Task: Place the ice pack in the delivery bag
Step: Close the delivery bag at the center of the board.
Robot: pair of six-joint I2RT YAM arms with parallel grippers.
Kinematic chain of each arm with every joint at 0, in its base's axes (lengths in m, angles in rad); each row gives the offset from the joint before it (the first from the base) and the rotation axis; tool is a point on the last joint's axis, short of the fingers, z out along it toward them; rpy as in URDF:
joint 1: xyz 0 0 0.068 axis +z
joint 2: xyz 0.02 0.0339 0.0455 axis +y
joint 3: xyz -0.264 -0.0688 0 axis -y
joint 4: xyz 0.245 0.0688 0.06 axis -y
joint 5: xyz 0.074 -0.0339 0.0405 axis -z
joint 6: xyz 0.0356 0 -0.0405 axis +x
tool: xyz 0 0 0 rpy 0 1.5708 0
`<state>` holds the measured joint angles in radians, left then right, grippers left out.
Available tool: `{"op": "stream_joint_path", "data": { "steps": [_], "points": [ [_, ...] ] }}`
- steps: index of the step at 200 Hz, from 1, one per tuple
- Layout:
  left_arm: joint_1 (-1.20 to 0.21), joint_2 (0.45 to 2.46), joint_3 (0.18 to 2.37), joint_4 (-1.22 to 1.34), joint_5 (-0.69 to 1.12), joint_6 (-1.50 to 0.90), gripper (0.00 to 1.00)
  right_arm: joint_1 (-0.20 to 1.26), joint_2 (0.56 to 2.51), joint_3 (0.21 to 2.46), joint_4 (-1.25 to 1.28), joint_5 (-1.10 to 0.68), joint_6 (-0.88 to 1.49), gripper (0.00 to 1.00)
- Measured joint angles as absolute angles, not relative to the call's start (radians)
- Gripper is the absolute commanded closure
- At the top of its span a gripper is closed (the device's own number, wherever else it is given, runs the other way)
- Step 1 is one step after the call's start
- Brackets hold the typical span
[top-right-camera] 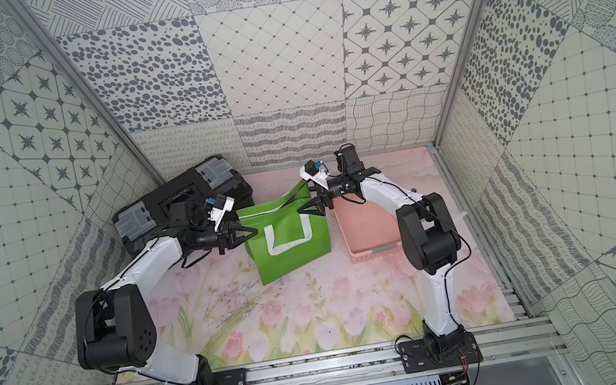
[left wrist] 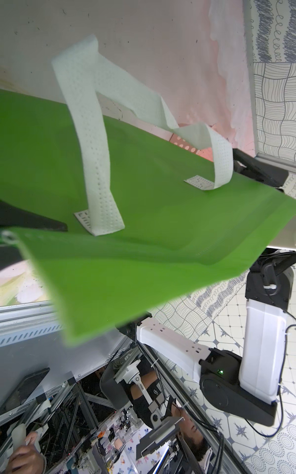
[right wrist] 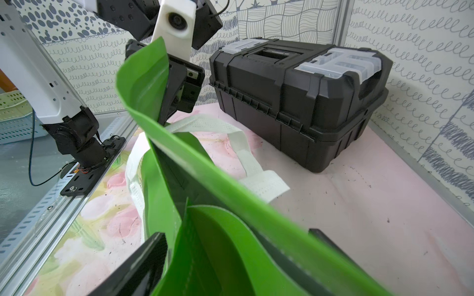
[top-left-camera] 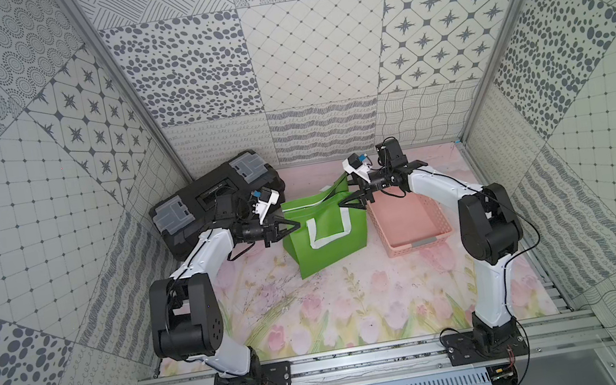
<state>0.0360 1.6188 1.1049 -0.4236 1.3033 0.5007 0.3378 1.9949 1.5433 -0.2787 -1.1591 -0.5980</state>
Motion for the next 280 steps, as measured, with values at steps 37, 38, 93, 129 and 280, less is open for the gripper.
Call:
{"op": "stream_joint_path", "data": {
  "steps": [37,38,93,129,280],
  "points": [
    [0.063,1.620,1.103,-0.432,1.307,0.502,1.00,0.336,1.917,1.382,-0.253,-1.166,-0.602,0.25],
    [0.063,1.621,1.103,-0.432,1.307,0.502,1.00,0.336,1.915,1.378,-0.253,-1.166,-0.602,0.25],
    [0.072,1.634,1.095,-0.440,1.332,0.524,1.00,0.342,1.754,1.160,-0.179,-1.154,-0.544,0.34],
    [0.066,1.636,1.087,-0.443,1.348,0.527,1.00,0.345,1.708,1.081,-0.093,-1.134,-0.468,0.44],
    [0.047,1.641,1.078,-0.474,1.380,0.539,1.00,0.318,1.635,0.988,0.031,-1.081,-0.316,0.93]
  ]
}}
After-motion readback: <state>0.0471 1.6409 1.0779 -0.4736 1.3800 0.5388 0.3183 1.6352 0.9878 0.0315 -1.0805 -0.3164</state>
